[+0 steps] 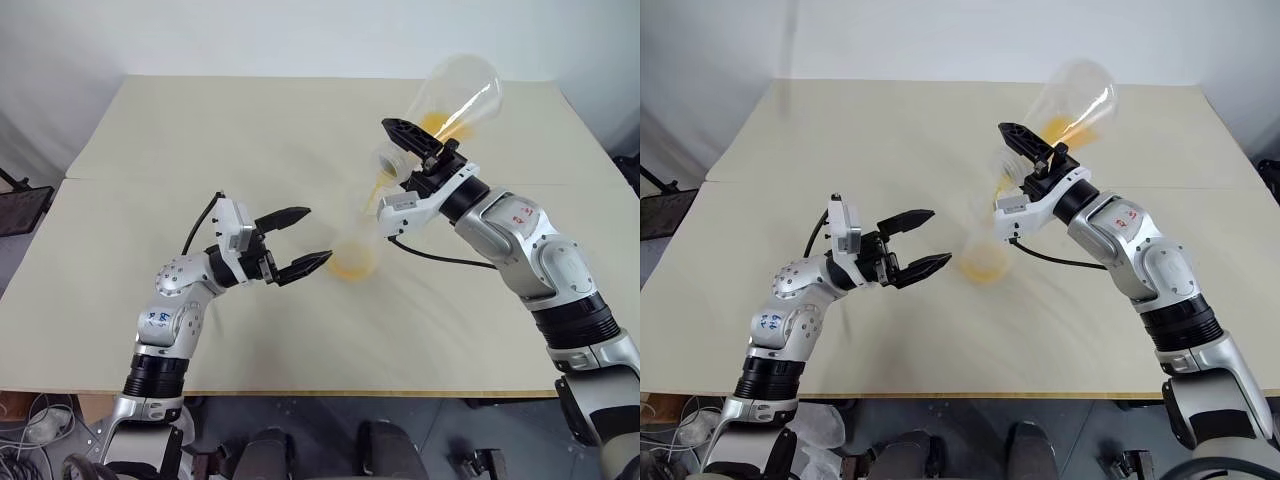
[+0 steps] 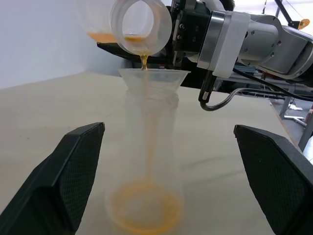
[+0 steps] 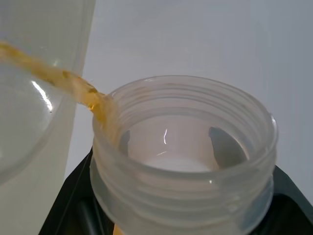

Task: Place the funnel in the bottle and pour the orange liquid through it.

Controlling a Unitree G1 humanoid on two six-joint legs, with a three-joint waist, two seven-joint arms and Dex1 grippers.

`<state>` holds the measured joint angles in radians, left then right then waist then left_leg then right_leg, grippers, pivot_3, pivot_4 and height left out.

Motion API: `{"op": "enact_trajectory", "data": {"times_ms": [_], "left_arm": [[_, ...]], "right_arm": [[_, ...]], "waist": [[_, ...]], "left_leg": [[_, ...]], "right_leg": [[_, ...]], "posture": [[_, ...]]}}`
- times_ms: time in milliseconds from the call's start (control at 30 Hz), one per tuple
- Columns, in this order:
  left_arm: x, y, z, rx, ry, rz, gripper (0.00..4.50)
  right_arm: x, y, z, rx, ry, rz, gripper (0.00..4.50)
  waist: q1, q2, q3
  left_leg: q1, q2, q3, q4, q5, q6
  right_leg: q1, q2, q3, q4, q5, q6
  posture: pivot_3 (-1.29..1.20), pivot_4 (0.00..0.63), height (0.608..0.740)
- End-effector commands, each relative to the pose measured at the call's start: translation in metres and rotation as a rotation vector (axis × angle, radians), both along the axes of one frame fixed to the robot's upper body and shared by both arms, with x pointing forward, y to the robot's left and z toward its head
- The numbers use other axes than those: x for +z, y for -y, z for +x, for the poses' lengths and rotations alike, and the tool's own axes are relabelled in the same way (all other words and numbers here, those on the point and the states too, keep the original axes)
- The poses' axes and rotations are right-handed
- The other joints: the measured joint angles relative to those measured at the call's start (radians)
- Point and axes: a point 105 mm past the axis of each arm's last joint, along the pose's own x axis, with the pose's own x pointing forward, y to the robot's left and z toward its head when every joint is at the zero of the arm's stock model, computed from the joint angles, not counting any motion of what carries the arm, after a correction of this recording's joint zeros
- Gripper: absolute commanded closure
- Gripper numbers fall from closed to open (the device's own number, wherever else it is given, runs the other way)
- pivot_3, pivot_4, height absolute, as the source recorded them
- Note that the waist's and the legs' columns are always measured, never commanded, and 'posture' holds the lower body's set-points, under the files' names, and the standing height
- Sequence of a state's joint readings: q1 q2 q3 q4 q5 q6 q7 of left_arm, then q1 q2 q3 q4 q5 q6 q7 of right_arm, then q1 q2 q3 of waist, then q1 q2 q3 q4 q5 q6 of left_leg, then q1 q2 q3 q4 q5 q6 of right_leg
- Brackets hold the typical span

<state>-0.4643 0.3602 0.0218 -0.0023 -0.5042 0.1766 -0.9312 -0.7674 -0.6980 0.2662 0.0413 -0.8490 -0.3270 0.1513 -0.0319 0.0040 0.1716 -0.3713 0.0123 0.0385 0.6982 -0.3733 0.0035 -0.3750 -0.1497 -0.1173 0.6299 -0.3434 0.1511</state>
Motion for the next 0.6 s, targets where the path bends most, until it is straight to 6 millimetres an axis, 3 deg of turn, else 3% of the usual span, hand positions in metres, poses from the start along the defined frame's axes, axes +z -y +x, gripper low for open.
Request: {"op": "enact_trajectory", "data": {"times_ms": [33, 600], "left_arm": [[0.0142, 0.0013, -0.0049, -0.011, 0.067, -0.015, 0.00], [0.0140, 0.0025, -0.0054, -0.010, 0.067, -0.022, 0.00]], "right_arm": [[0.0200, 0.0023, -0.0066, 0.007, 0.080, 0.017, 2.02], [0.0172, 0.0018, -0.0066, 0.009, 0.086, -0.003, 2.02]], "waist": [[0.000, 0.000, 0.000], [0.000, 0.000, 0.000]], "left_leg": [[0.000, 0.000, 0.000, 0.000, 0.000, 0.000], [0.000, 0.000, 0.000, 0.000, 0.000, 0.000]], "right_leg": [[0.000, 0.000, 0.000, 0.000, 0.000, 0.000], [0.000, 0.000, 0.000, 0.000, 0.000, 0.000]], "posture": [[0.00, 0.150, 0.740], [0.00, 0.150, 0.740]]}}
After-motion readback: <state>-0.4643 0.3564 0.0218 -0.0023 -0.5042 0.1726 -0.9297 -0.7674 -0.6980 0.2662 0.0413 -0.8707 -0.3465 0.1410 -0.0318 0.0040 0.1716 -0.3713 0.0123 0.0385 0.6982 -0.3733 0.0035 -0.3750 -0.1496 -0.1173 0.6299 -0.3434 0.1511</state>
